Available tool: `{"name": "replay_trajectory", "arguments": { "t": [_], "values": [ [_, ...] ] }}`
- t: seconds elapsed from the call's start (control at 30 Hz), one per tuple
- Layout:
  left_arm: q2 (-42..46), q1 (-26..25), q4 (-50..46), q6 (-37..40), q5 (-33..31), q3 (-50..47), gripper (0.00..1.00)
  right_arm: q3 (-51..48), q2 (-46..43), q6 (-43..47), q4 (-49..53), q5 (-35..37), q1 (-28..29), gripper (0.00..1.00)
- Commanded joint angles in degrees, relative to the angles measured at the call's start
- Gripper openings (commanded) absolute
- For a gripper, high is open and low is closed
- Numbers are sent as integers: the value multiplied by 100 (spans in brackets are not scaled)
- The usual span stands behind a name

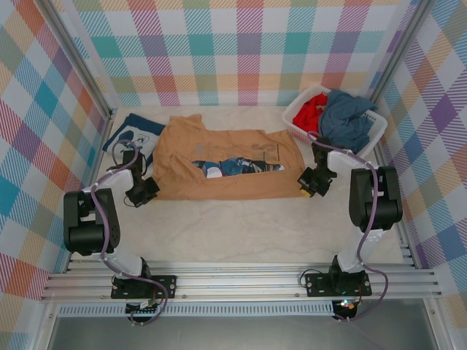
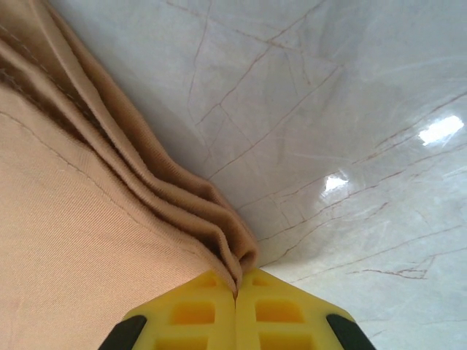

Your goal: Fold and stack the t-shirts

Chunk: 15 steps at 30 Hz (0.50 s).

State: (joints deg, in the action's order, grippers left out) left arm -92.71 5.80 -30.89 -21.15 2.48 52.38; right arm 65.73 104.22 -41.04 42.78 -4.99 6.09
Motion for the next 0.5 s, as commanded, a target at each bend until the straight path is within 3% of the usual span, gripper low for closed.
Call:
{"name": "replay_trajectory", "arguments": {
  "t": [0.0, 0.13, 0.33, 0.47],
  "values": [
    [268, 34, -110, 184, -320, 123, 0, 95, 46, 111, 253, 267, 15, 0],
    [456, 31, -297, 180, -362, 100, 0, 108, -30, 109, 326, 348, 15, 0],
    [830, 5, -479, 118, 179, -81, 0, -79, -342, 53, 354, 289, 24, 0],
    [1127, -51, -899, 16, 48, -109, 0, -277, -612, -46, 589, 319, 33, 0]
  ]
}}
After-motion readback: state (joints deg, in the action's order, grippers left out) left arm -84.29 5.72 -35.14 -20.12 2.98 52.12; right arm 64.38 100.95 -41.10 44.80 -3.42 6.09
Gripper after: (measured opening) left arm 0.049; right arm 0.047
